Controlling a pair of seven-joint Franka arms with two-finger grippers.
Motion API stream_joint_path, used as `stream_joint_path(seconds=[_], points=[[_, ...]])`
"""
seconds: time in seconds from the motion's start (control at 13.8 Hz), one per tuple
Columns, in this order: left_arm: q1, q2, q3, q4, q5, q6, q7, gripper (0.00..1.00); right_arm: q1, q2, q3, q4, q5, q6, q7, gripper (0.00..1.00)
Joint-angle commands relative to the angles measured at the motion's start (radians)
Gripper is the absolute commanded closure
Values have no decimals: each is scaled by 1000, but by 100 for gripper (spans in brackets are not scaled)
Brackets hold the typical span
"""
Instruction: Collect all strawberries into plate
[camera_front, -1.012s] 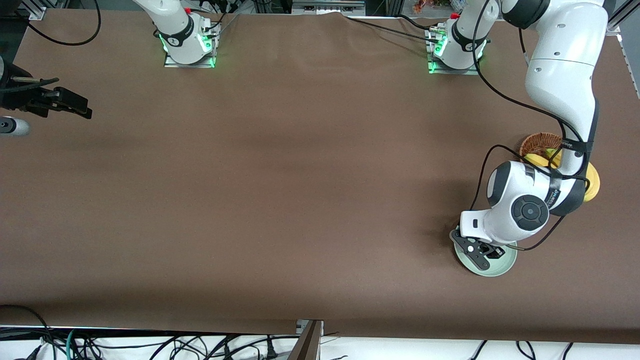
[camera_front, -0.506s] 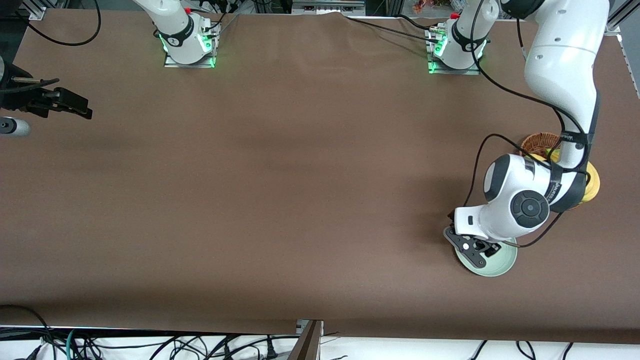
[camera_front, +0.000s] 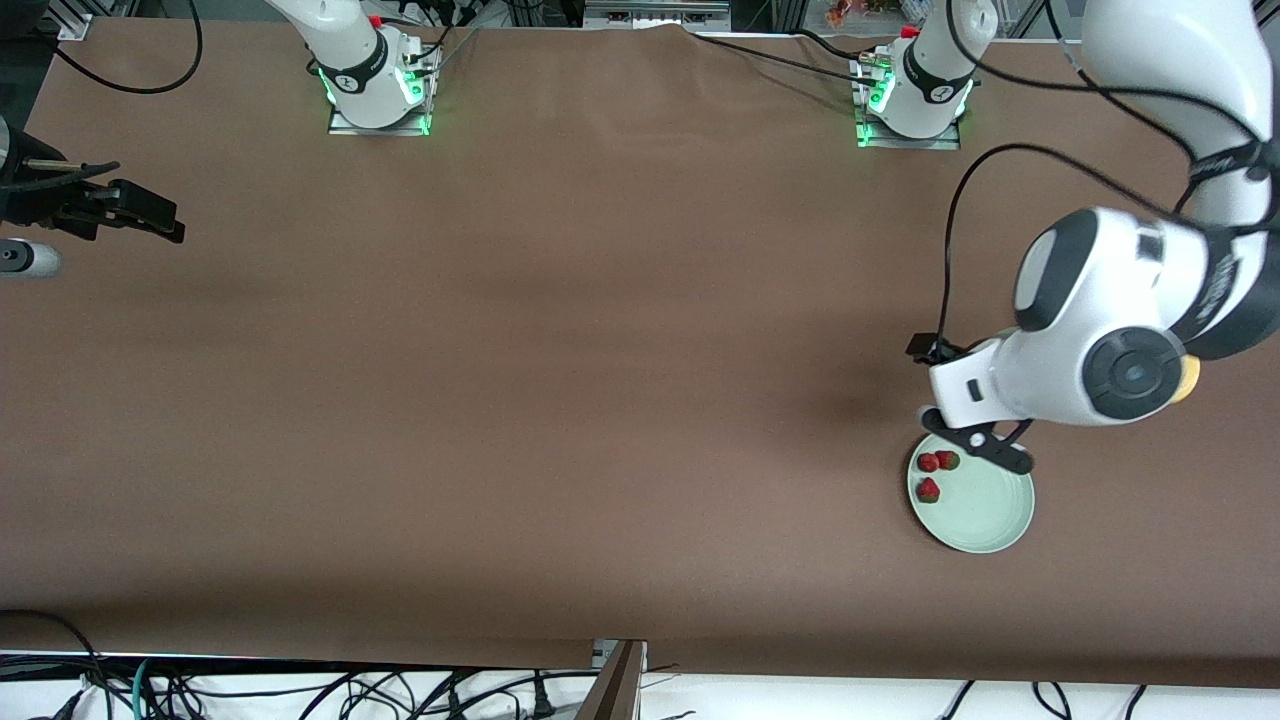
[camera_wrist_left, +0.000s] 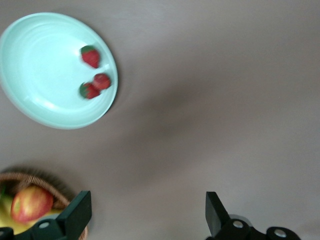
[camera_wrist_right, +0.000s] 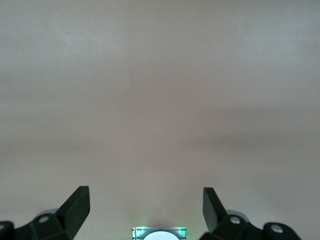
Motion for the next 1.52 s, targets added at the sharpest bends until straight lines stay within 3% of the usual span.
stream_joint_path(seconds=[0.0,0.14,0.22,0.51,0.58,0.87,1.45], points=[[21,-119,4,-4,-30,-66,-87,0,-14,11,10,27,-11,-5,-18,0],[24,-165,19,-6,-31,-66,-124,0,-14,13,10,27,-11,-6,-18,0],[13,-227,59,-50,-30,-31,-145,0,-14,14,10,27,-11,-6,-18,0],[54,-586,82,-525,-57,248,-245,0,-14,17,10,29,-9,-5,-18,0],[94,-619,82,-564,-132,262,-292,0,-14,17,9,29,-9,-5,-18,0],[105,-589,84,-515,-165,263,-277,0,-14,17,10,29,-9,-5,-18,0],[92,-516,70,-398,-125,187,-277,0,-11,19,13,35,-9,-5,-15,0]])
